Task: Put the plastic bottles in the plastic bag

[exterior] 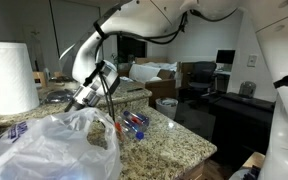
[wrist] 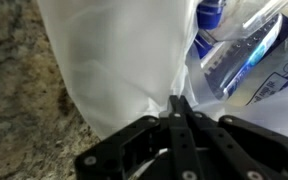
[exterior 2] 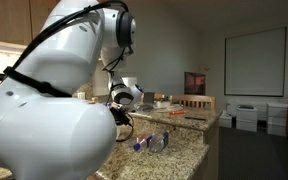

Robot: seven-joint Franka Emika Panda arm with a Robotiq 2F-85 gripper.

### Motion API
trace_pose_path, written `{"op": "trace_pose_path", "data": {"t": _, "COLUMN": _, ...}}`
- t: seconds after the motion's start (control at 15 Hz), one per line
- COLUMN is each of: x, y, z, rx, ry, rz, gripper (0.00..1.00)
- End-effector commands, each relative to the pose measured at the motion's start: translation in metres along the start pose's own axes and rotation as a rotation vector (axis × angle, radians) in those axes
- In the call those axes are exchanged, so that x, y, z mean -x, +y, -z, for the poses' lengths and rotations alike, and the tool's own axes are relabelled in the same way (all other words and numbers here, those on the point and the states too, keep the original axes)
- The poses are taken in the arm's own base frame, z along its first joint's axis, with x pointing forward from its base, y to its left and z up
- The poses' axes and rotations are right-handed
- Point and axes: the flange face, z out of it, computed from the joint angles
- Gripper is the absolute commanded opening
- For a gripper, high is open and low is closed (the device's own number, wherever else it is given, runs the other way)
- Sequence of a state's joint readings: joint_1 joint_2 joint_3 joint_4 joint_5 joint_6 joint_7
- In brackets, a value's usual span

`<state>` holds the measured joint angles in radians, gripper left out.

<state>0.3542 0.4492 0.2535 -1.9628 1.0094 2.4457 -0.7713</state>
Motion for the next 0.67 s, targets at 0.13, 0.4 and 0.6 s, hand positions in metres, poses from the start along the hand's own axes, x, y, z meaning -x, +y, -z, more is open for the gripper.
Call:
{"op": "trace_pose_path", "data": {"t": 0.13, "x": -0.005, "y": -0.003, "z": 0.023, "rx": 0.073, "ry": 0.08, "rz": -0.033, "gripper": 0.01}}
{"op": "trace_pose_path", "data": {"t": 0.4, "x": -0.014, "y": -0.023, "z": 0.064, "rx": 0.168, "ry": 0.253, "rz": -0.008, "gripper": 0.01}}
{"op": "trace_pose_path", "data": {"t": 0.6, "x": -0.017, "y": -0.041, "z": 0.092, "rx": 0.201, "ry": 0.312, "rz": 0.03, "gripper": 0.0}}
